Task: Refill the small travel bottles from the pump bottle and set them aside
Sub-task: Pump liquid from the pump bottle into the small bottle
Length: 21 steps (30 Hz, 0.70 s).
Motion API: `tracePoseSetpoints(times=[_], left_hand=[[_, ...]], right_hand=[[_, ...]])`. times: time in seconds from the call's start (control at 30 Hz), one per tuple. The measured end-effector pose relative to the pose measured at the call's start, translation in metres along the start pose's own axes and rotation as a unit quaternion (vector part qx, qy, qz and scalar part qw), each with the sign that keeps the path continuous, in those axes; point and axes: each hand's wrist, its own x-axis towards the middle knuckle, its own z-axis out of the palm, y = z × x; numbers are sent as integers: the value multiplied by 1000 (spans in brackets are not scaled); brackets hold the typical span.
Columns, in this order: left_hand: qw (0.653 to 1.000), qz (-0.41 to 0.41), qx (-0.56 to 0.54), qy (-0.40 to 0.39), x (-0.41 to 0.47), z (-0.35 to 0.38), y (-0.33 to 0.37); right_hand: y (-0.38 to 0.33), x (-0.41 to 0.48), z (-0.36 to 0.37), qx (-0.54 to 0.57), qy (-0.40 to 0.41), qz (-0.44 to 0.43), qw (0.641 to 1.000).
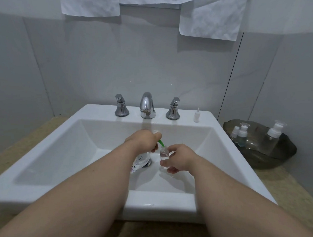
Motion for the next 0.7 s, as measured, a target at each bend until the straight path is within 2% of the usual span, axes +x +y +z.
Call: tracePoseSetpoints(times=[0.17, 0.33, 0.7], left_hand=[[1000, -12, 17, 9, -1, 0, 1], [999, -32, -11, 21, -5, -1, -1], [999, -29, -11, 25, -6, 0, -2]], right_hand=[[0, 0, 0, 2, 2, 3, 1000], [1, 3, 0, 8, 7, 4, 1000], [1, 3, 0, 32, 6, -2, 999]])
